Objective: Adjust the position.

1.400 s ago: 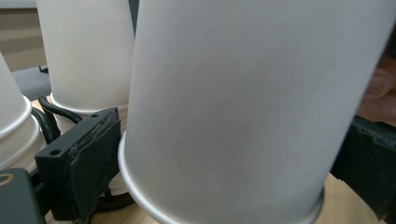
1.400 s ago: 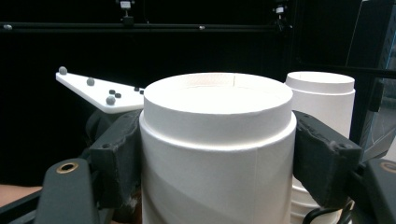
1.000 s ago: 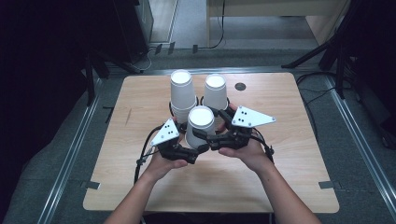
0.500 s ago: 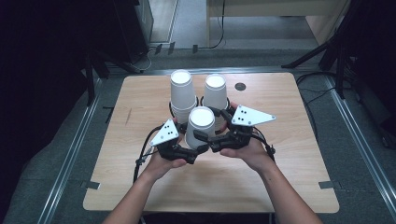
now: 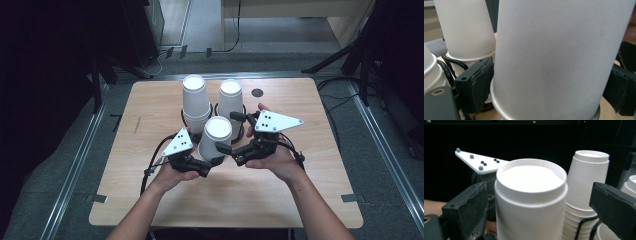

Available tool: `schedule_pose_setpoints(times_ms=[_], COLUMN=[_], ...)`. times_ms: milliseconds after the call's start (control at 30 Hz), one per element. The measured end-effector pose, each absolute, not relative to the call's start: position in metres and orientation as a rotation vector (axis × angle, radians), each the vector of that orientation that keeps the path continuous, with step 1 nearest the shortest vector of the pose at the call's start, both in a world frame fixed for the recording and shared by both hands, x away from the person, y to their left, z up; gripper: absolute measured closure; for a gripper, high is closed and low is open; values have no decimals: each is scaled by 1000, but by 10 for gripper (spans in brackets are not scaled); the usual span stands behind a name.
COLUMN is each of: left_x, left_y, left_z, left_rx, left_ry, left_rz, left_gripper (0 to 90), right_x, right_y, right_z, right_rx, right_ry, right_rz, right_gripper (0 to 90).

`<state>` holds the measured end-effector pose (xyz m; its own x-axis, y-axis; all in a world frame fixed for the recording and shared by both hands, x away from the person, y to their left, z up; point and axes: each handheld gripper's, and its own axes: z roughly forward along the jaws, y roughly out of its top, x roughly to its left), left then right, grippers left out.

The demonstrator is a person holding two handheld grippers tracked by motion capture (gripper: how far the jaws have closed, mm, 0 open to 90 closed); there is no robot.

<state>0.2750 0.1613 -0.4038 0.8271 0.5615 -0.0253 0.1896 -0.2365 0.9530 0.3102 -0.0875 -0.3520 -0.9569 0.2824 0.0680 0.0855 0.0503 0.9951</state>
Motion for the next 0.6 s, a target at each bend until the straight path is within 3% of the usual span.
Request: schedule_pose_setpoints(times_ms=[600], left_x=[280], left_y=[175], left_z=[-398], left_rx=[1955], left_ry=[536], left_rz=[349], left_gripper=[84], right_x=[311], right_y=[-114], right_z=[-341], right_rx=[291], right_ry=[2320], right_rz=[1887], right_gripper=[5])
